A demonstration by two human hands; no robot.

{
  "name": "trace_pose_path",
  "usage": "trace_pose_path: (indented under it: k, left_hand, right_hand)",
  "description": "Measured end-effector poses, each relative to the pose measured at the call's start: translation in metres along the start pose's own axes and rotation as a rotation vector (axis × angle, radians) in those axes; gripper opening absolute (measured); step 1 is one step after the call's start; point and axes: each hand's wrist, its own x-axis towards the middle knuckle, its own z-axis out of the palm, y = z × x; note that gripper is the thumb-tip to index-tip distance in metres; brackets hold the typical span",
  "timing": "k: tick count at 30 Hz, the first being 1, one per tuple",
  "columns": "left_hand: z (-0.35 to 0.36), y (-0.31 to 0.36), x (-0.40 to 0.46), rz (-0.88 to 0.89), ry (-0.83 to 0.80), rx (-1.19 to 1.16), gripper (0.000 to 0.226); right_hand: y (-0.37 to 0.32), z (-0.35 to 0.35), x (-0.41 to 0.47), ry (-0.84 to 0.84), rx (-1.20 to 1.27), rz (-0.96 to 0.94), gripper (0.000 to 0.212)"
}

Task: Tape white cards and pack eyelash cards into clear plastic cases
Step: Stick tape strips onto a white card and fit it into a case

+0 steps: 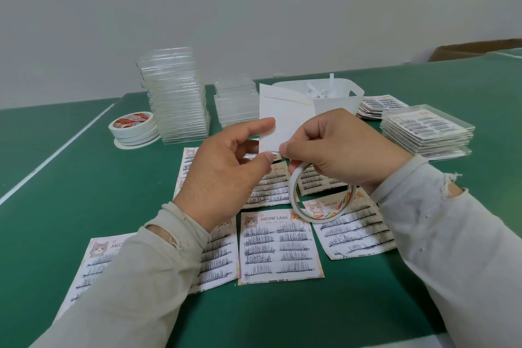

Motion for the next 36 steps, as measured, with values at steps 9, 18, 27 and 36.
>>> trace_pose_path:
  k: [9,18,27,36]
  left_hand:
    - [0.0,-0.002,0.001,0.018,0.0,0.016,0.046]
    - [0.001,-0.003,0.001,0.07,0.048,0.015,0.04]
    - [0.003,-0.004,0.001,0.097,0.069,0.08,0.046]
    - [0.008,-0.002,0.0,0.0,-0.041,-0.122,0.03]
  right_hand:
    - [-0.001,0.0,0.0,0.007,-0.012,0.011,0.023]
    - [0.0,0.002,0.002,0.03,-0.063,0.009,0.025]
    - [-0.001,0.01,0.0,0.109,-0.149,0.002,0.032]
    - [-0.002,0.013,-0.001,0.099,-0.2,-0.038,0.034]
